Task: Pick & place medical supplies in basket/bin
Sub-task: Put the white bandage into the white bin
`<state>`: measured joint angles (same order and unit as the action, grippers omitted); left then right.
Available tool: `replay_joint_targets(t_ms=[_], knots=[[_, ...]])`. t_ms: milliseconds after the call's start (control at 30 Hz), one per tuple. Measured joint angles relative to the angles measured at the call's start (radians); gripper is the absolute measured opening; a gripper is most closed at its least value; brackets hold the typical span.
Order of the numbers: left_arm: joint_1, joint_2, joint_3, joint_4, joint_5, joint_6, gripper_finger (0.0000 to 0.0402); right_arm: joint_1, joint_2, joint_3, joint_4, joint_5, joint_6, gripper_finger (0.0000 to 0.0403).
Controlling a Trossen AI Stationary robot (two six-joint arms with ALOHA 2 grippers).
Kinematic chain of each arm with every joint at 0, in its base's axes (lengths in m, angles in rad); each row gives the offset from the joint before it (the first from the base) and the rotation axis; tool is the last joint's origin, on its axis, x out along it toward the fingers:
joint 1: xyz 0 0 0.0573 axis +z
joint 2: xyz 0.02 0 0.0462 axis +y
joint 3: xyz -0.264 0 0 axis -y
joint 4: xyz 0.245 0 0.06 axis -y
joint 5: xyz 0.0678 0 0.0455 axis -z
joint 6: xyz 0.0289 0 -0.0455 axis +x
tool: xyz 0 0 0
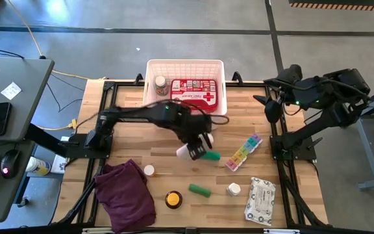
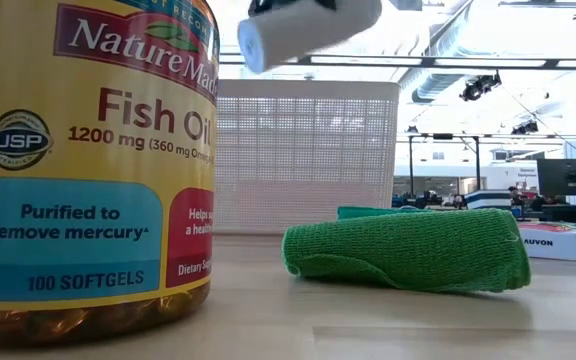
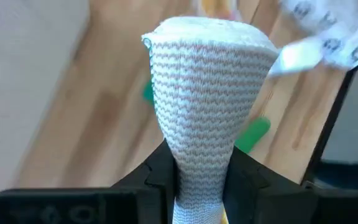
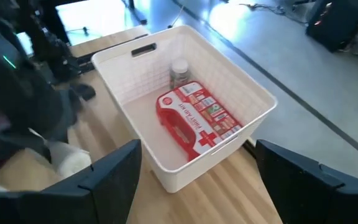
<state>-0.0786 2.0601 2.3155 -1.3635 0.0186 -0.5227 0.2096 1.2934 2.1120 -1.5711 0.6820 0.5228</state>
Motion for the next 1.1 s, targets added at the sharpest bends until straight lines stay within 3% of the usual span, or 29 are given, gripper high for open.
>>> replay_joint_targets(t_ms=[133, 300, 400, 833, 1100], knots=[[0.037, -0.073, -0.025, -0.034, -0.040, 0.084, 0.0132, 0.000, -0.005, 0.000, 0.000, 0.033, 0.009, 0.0304], [0.093, -0.106, 0.014, -0.076, -0.191, 0.252, 0.0123, -0.014, -0.005, 0.000, 0.000, 0.074, 0.021, 0.0304], [0.146, -0.106, 0.040, -0.064, -0.226, 0.346, 0.0126, -0.042, -0.004, 0.000, 0.000, 0.070, 0.025, 0.0304], [0.430, -0.050, 0.027, 0.204, -0.226, 0.767, 0.0128, -0.160, 0.005, 0.000, 0.001, 0.062, 0.109, 0.0304], [0.548, 0.067, 0.026, 0.296, -0.172, 0.886, 0.0128, -0.202, 0.041, 0.000, 0.001, 0.043, 0.128, 0.0304]])
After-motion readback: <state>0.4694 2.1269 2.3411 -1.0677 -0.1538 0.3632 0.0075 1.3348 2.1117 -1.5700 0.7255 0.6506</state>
